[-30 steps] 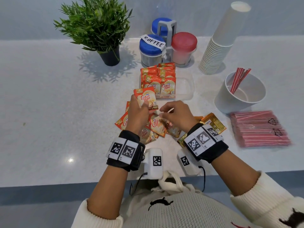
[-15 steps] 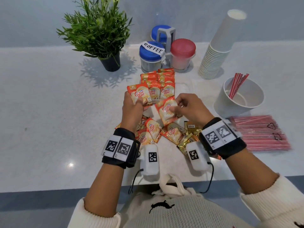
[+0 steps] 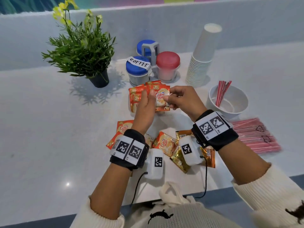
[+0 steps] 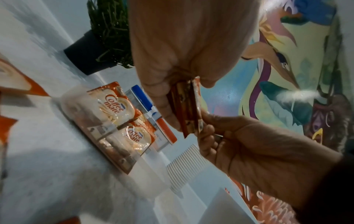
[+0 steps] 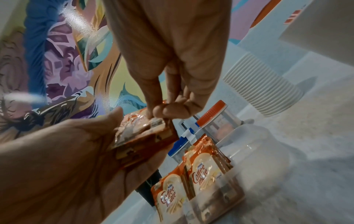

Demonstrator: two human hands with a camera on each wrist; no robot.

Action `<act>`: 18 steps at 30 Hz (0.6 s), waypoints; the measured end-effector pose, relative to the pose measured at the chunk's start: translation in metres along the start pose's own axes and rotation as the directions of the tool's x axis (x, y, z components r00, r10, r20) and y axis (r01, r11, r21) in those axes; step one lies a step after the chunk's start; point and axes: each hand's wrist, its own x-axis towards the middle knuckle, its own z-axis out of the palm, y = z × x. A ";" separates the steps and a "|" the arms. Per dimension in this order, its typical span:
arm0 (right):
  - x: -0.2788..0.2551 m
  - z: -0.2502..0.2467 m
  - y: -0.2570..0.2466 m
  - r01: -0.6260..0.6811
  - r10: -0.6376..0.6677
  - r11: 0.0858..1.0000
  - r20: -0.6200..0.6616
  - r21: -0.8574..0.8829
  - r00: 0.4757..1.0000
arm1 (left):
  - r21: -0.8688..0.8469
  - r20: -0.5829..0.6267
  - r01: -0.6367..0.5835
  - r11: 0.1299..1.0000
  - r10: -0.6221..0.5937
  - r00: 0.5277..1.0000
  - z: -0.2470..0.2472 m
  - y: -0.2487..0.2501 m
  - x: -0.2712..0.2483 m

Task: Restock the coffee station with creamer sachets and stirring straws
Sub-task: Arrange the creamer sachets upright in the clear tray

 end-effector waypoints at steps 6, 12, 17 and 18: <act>0.022 -0.010 -0.006 0.026 -0.027 0.999 -0.029 -0.034 0.999 | 0.148 0.073 -0.114 0.982 0.104 0.992 0.003 0.008 0.025; 0.054 -0.024 -0.007 0.022 -0.095 0.938 -0.196 -0.346 0.976 | 0.456 0.092 -0.106 0.884 0.072 0.993 0.001 0.013 0.065; 0.072 -0.025 0.007 -0.045 -0.058 0.882 -0.202 -0.470 0.978 | 0.736 0.135 -0.152 0.659 0.077 0.988 0.005 -0.007 0.083; 0.075 -0.023 0.011 -0.058 -0.042 0.872 -0.193 -0.486 0.980 | 0.773 0.141 -0.153 0.616 0.068 0.988 0.008 -0.011 0.084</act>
